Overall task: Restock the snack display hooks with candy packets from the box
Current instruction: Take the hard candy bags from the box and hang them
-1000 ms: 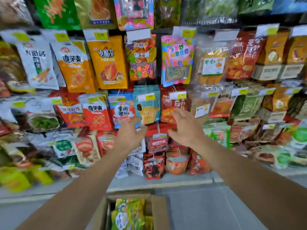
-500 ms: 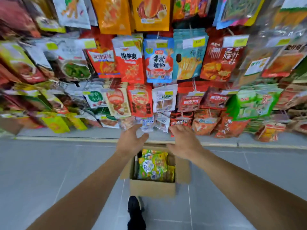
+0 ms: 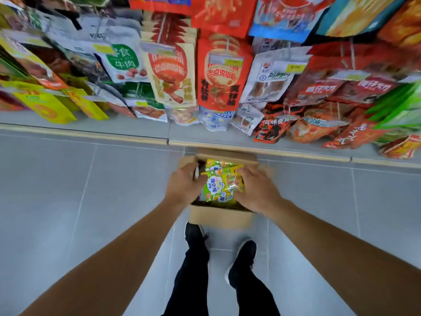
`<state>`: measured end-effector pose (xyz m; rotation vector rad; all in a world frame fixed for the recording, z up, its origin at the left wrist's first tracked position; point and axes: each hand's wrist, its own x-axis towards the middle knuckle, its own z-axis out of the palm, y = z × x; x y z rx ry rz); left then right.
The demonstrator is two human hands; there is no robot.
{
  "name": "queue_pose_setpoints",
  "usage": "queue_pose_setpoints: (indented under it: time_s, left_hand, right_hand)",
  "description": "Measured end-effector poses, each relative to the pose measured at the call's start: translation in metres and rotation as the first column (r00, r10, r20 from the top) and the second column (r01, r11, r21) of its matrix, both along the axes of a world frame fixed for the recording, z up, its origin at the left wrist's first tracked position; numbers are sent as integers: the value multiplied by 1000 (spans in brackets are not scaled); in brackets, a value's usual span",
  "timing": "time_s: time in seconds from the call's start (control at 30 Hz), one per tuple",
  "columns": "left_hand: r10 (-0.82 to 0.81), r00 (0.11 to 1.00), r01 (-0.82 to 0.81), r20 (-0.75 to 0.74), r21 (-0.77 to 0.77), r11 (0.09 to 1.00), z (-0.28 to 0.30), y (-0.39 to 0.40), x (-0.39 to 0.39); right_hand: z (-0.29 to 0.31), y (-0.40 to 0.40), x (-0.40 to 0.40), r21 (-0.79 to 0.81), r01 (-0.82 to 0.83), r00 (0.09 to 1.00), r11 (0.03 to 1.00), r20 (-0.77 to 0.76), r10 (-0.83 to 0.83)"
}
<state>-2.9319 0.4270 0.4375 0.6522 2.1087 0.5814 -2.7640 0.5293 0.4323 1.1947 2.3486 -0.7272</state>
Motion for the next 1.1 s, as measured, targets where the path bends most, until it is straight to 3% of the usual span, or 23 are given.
queue_pose_setpoints:
  time_s: [0.3,0.53,0.67,0.8,1.1]
  left_hand:
    - [119,986,-99,117,-167,981,-139,-3,-3]
    - [252,956,-194,148,-324,926,-287,-18,-10]
    - [345,926,-284,154,-319,904,-357,-28,-13]
    - [419,895,-361,156,-300,883,-423,-43,-15]
    - [436,887,-402,151,-211,891,-487,-60,-21]
  right_hand:
    - [-157,-4,-26,-219,28,995,975,100,-6]
    - [-313,-2,-37,-391,81,986,917,169,-15]
    - [-392,-6,-52,-435,141,982,889,174,-70]
    - [-469,-15,-87,-505,306,950,807,218,-224]
    - [-570,-23,-135,-454,375,927,808,207,-314]
